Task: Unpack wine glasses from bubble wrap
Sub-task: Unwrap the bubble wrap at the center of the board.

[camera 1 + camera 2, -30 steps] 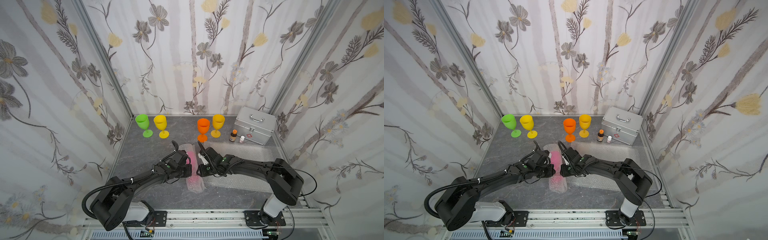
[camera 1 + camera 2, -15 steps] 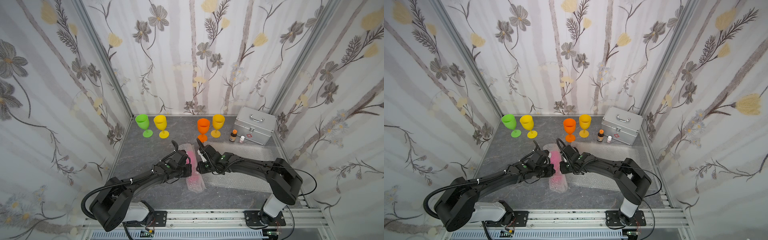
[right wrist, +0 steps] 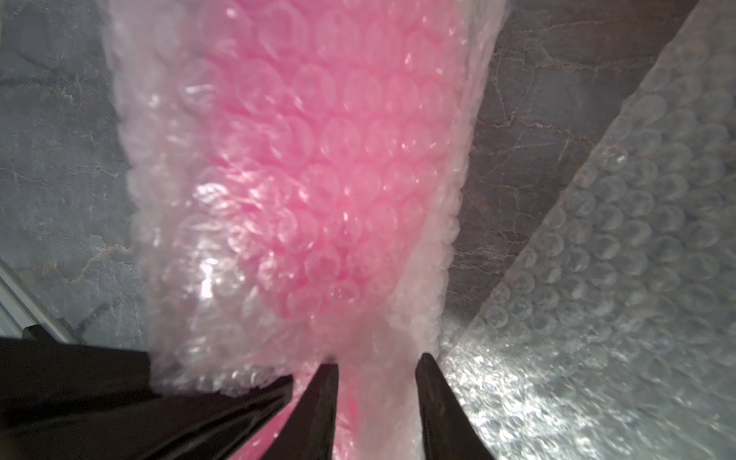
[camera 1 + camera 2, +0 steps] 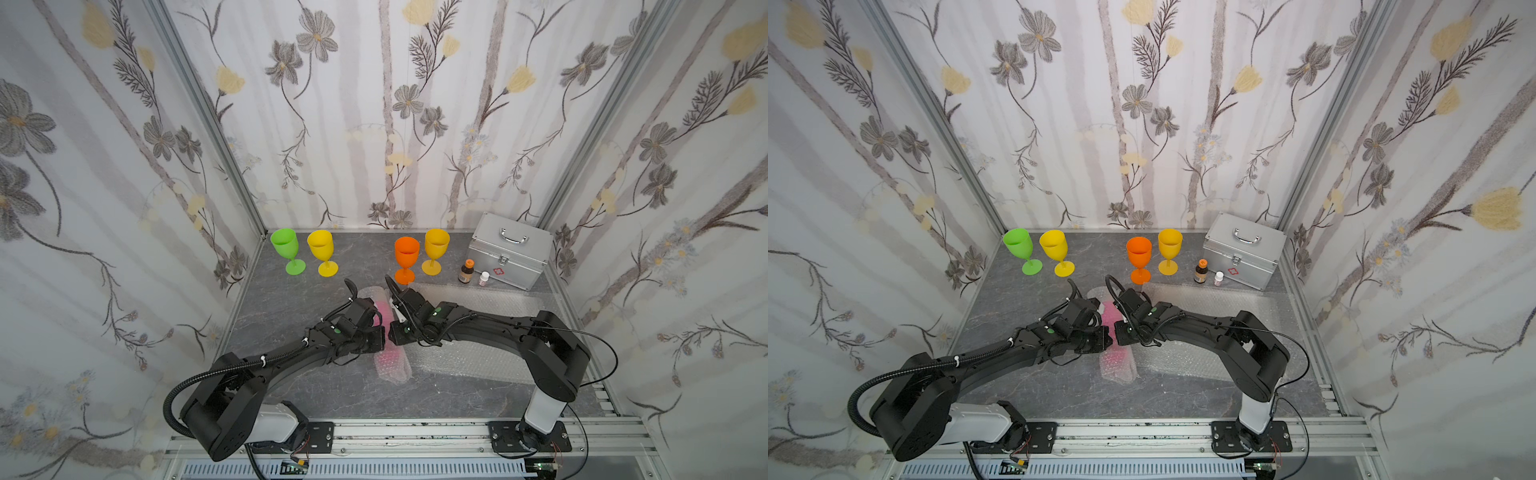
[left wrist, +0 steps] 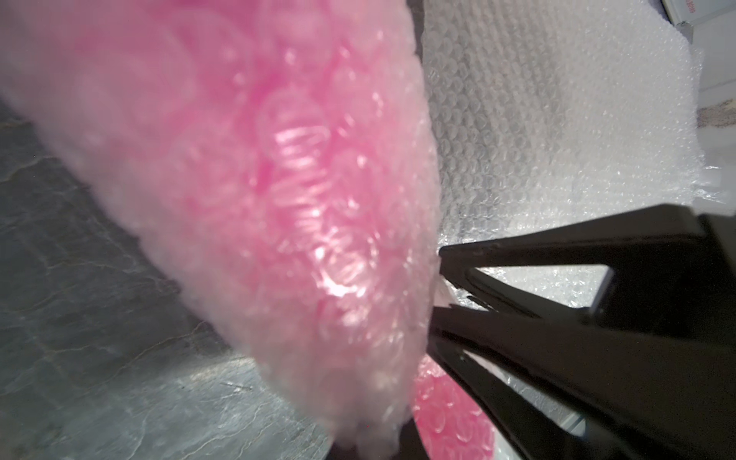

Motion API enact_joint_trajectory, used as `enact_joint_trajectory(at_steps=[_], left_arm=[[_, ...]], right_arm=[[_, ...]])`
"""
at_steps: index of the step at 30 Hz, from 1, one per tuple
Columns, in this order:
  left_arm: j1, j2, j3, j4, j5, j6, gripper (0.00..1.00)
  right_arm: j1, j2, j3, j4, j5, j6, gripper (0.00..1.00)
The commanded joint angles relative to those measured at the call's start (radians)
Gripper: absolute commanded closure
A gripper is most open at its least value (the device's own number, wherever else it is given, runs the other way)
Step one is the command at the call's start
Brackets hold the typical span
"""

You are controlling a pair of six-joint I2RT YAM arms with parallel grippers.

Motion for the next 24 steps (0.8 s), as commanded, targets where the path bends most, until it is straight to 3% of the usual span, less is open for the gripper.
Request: enact_joint_trajectory(at_steps=[1, 11, 24], left_arm=[[0.000, -0.001, 0.018, 0.004, 0.007, 0.007, 1.00], [-0.001, 0.002, 0.010, 0.021, 0.040, 0.016, 1.00], [-0.004, 0.016, 0.002, 0.026, 0.038, 0.014, 1.00]], right_arm=[[0.001, 0.011, 0.012, 0.000, 0.023, -0.008, 0.65], [-0.033, 0.005, 0.014, 0.016, 0.040, -0.010, 0.65], [-0.067, -0.006, 0.020, 0.077, -0.030, 0.001, 0.65]])
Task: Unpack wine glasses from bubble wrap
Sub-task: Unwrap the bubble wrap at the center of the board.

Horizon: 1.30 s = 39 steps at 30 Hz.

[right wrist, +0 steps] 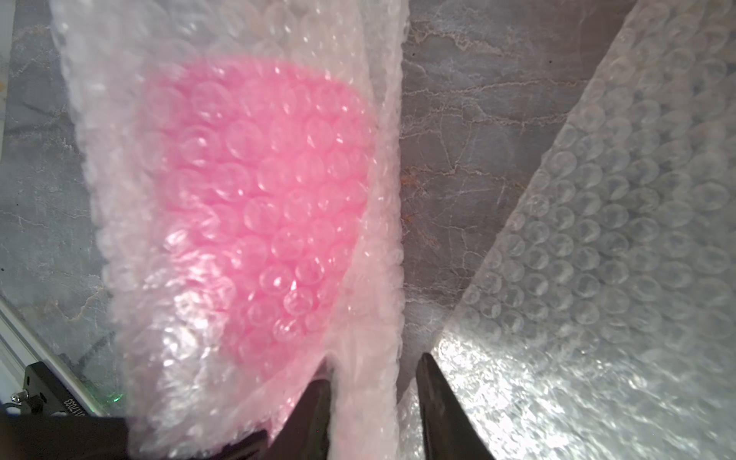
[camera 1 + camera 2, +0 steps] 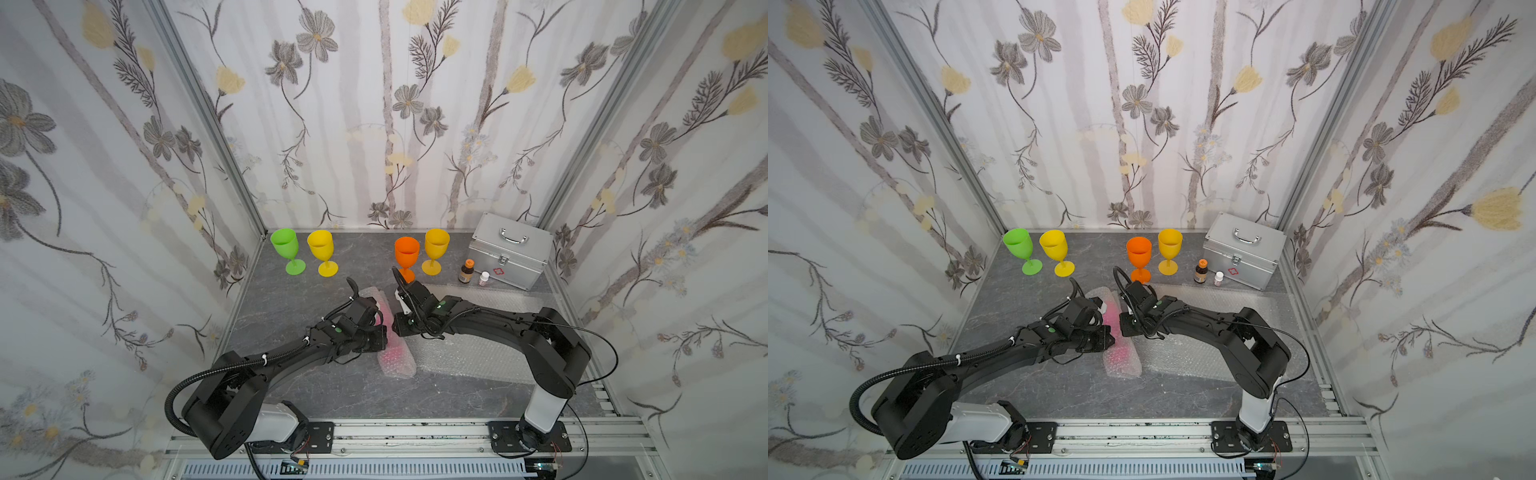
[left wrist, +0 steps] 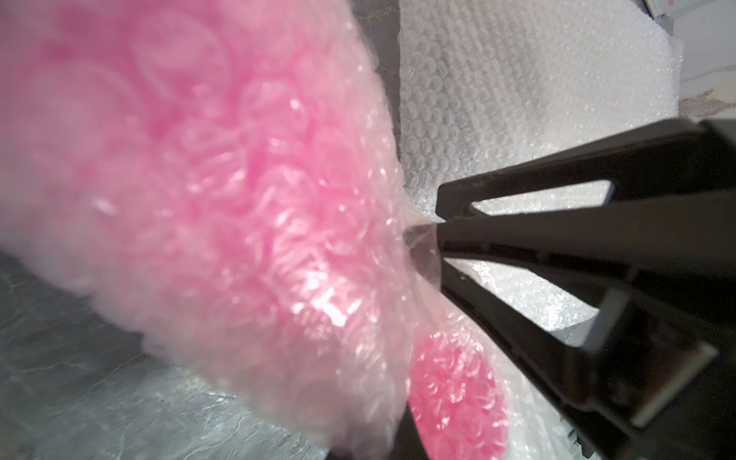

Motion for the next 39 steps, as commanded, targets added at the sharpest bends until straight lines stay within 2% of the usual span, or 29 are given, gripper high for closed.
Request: enact_joint_trajectory(at_steps=[1, 18, 32, 39], left_arm=[[0.000, 0.004, -0.003, 0.014, 0.009, 0.001, 1.00], [-0.001, -0.013, -0.015, -0.004, -0.024, -0.001, 1.00], [-0.001, -0.020, -0.016, -0.014, -0.041, -0.002, 1.00], [-0.001, -0.041, -0.023, -0.017, -0.055, -0.002, 1.00]], right_arm=[[-0.003, -0.006, 0.006, 0.065, -0.027, 0.008, 0.65], [-0.047, -0.045, -0.078, 0.126, -0.068, 0.044, 0.64], [-0.040, -0.084, -0.206, 0.205, -0.129, 0.089, 0.62], [-0.040, -0.087, -0.233, 0.207, -0.120, 0.093, 0.65]])
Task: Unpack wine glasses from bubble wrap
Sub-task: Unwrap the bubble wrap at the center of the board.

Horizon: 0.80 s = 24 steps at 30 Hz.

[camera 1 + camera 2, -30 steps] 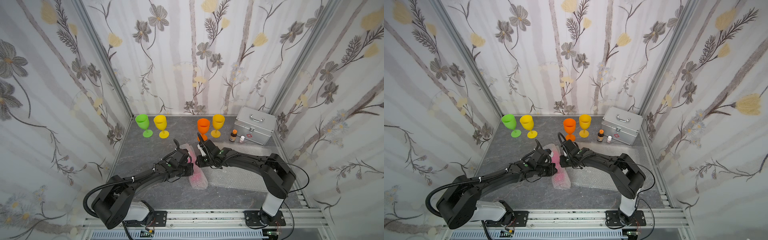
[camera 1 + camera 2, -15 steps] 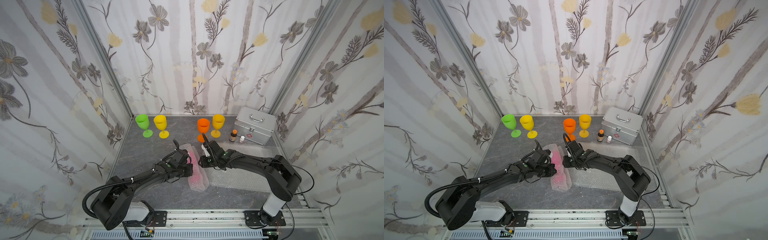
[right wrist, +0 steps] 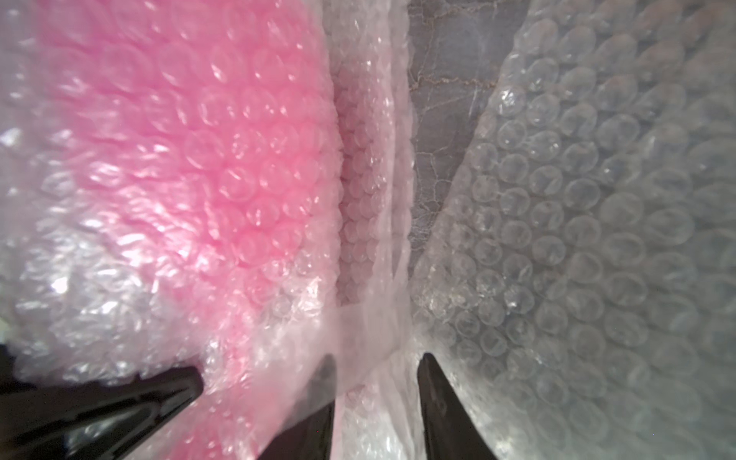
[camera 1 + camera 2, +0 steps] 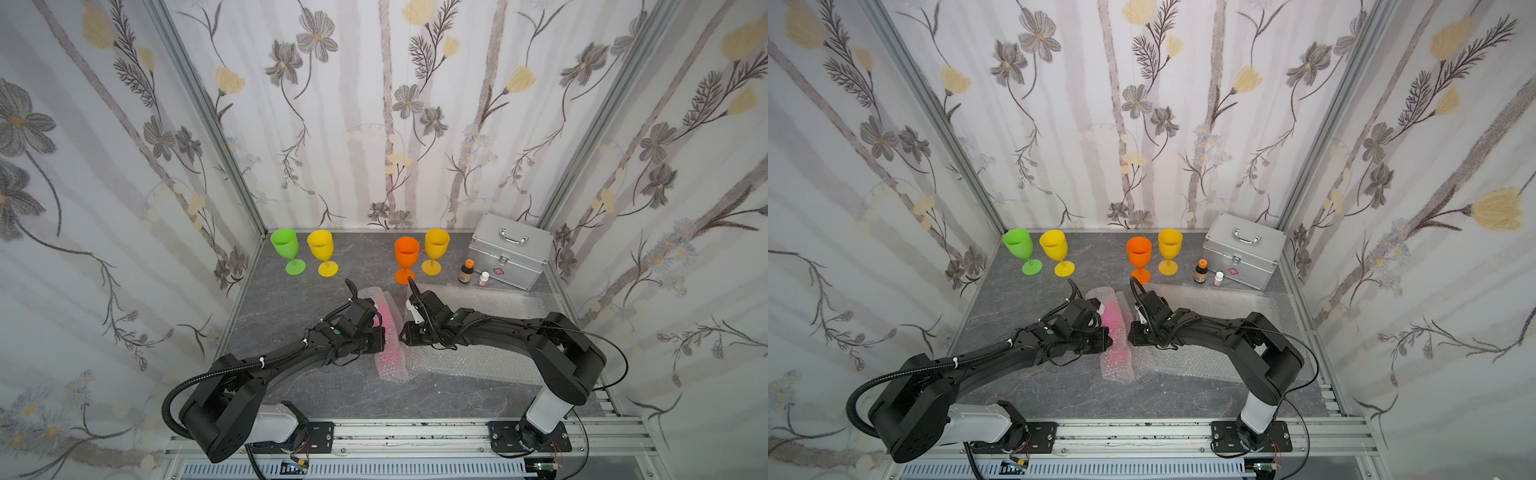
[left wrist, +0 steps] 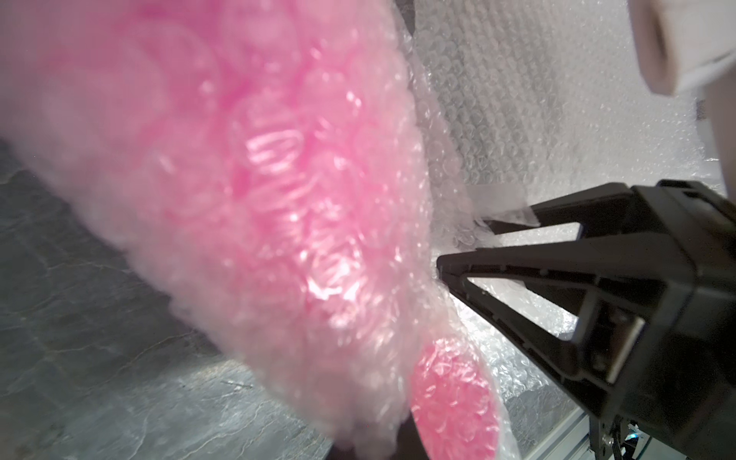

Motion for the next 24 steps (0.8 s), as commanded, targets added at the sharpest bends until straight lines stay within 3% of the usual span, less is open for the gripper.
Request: enact_joint_trajectory(at_steps=[1, 6, 13, 17, 22, 24], left_arm=[[0.002, -0.022, -0.012, -0.003, -0.027, -0.003, 1.00], [0.008, -0.051, -0.034, 0.011, -0.034, -0.002, 1.00], [0.026, -0.034, -0.025, -0.002, -0.024, 0.001, 0.96], [0.030, -0.053, -0.016, -0.028, -0.043, 0.002, 0.82], [0.043, -0.105, -0.032, -0.056, -0.067, -0.011, 0.61], [0.056, -0.119, -0.037, -0.067, -0.067, -0.014, 0.57]], right_arm=[[0.000, -0.013, -0.007, 0.034, -0.002, 0.014, 0.66], [0.002, -0.020, -0.013, 0.035, -0.007, 0.019, 0.74], [0.005, -0.039, -0.021, 0.063, -0.011, 0.037, 0.94], [0.008, -0.071, -0.028, 0.073, -0.011, 0.033, 1.00], [0.006, -0.109, -0.022, 0.069, -0.021, 0.030, 1.00], [0.006, -0.134, -0.023, 0.066, -0.019, 0.031, 1.00]])
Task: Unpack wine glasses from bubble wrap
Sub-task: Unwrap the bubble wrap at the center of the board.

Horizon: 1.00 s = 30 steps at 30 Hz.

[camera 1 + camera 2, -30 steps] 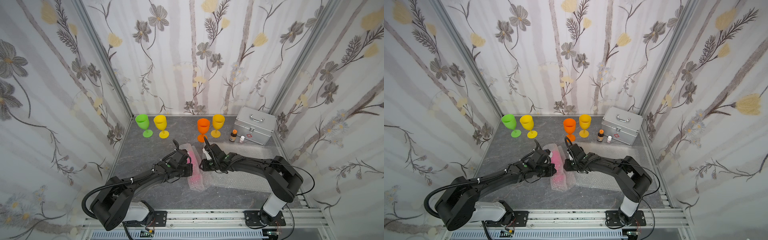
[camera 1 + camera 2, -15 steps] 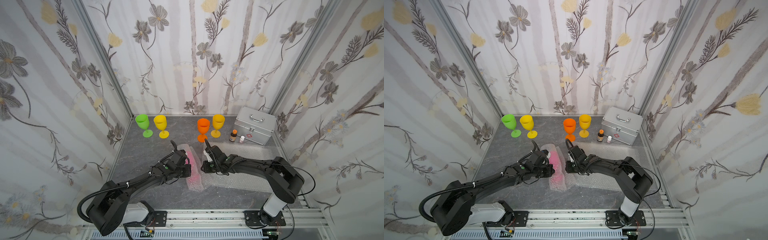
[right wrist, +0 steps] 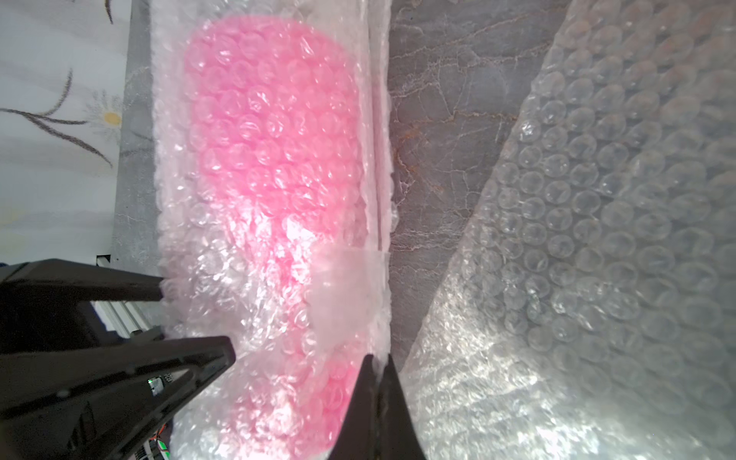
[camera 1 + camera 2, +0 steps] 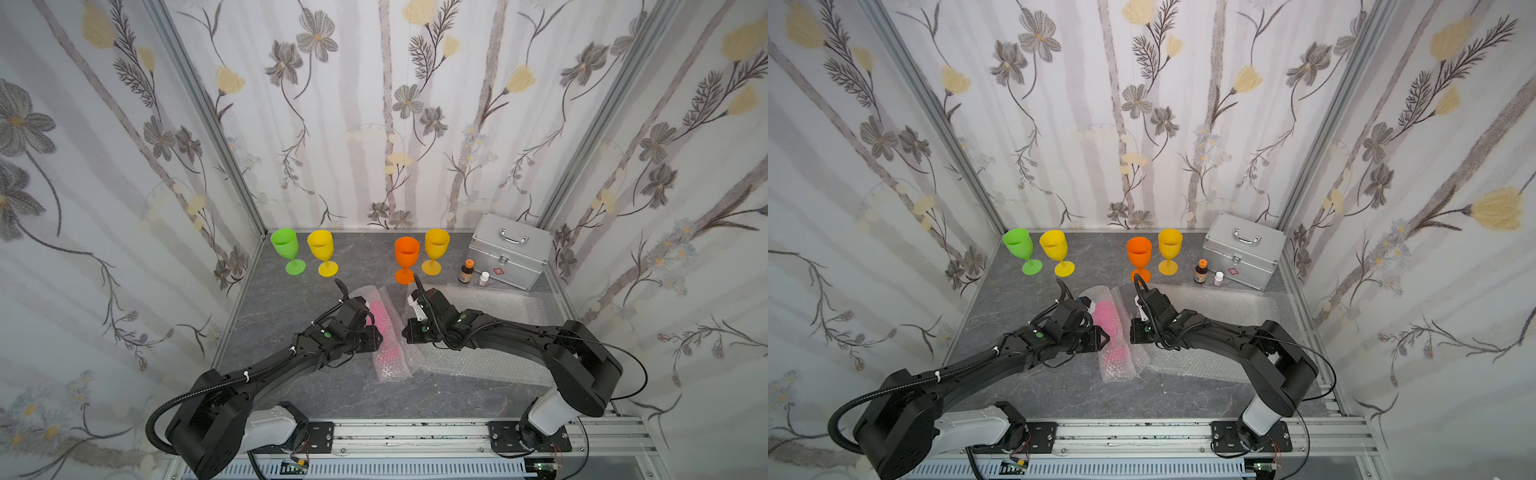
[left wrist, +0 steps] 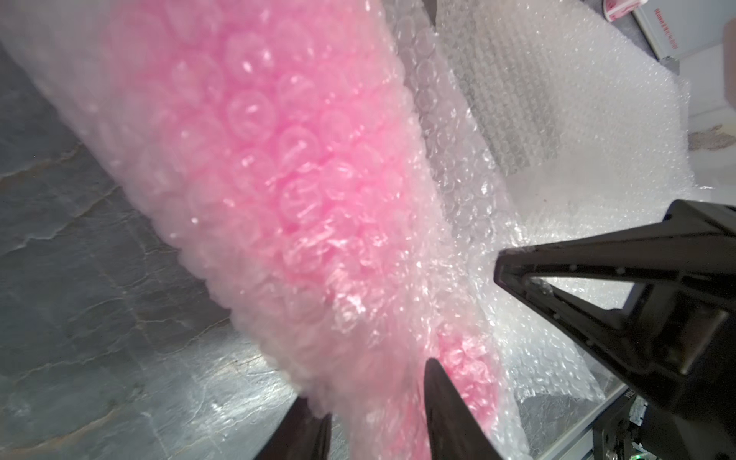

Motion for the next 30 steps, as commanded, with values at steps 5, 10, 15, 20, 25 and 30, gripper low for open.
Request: enact_joint_trajectory(at_steps=[5, 10, 15, 20, 25, 30], left_arm=[[0.054, -0.035, -0.025, -0.044, -0.018, -0.040, 0.49], [0.085, -0.039, -0.031, -0.056, -0.005, -0.066, 0.43], [0.112, -0.060, -0.026, -0.078, 0.002, -0.079, 0.39], [0.129, -0.069, -0.009, -0.099, 0.019, -0.091, 0.34], [0.130, -0.064, 0.028, -0.145, 0.013, -0.096, 0.30], [0.132, -0.065, 0.070, -0.202, 0.007, -0.109, 0.29]], right_arm=[[-0.009, -0.092, 0.002, 0.018, 0.000, 0.006, 1.00], [-0.017, -0.156, -0.007, -0.007, 0.003, 0.006, 1.00], [-0.025, -0.240, -0.029, -0.031, 0.003, 0.011, 1.00], [-0.029, -0.312, -0.058, -0.052, 0.002, 0.018, 1.00], [-0.031, -0.377, -0.101, -0.065, 0.008, 0.039, 1.00], [-0.037, -0.452, -0.123, -0.109, 0.026, 0.046, 1.00]])
